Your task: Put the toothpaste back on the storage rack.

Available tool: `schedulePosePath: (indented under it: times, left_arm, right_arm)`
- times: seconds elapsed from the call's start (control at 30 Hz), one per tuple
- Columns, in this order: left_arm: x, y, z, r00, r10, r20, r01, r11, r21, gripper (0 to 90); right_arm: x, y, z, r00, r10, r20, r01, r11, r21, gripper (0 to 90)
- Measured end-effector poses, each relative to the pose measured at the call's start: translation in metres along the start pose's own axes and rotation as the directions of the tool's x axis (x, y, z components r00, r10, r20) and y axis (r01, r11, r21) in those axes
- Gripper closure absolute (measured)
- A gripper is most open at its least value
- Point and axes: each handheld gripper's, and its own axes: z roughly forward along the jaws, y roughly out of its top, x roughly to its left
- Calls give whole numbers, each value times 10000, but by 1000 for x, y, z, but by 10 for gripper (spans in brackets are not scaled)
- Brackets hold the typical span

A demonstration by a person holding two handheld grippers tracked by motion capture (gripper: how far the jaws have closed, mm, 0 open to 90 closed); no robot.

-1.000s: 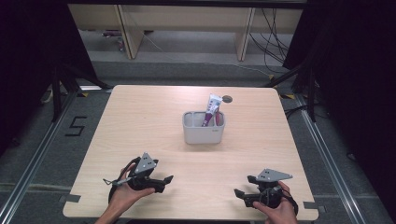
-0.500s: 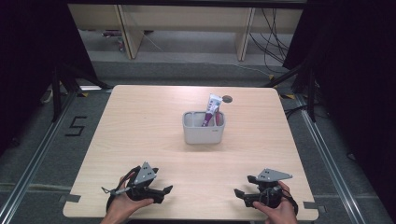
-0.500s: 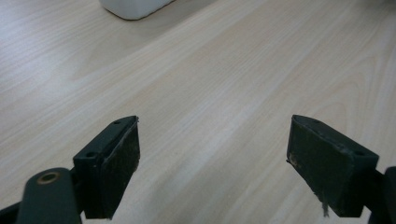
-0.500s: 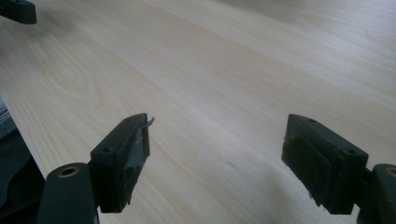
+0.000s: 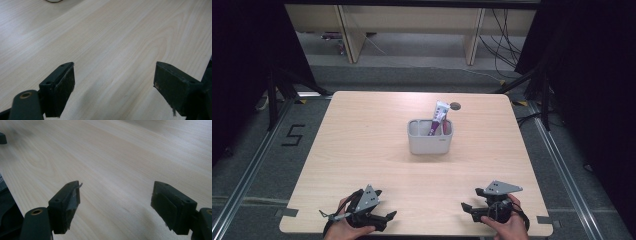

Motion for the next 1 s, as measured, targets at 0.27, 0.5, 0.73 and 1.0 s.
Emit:
schedulePosePath:
  times: [0.27,0.5,0.73,1.0]
  left_arm:
    - [1,-4,-4,9998,58,-167,-56,9999,83,169]
    - [-3,-7,-6,9999,-68,-136,68,10000,39,166]
    - [-2,-8,-4,9998,12,-185,-9,9999,160,166]
    - [-2,-8,-4,9998,13,-219,-11,9999,122,166]
  right_arm:
    - [0,0,0,10000,-1,-11,1,10000,-65,233]
    - [0,0,1,9998,-4,-197,2,10000,-82,227]
    - [0,1,1,9992,-63,-402,63,10000,8,224]
    - [2,1,1,9995,90,-319,-89,10000,17,224]
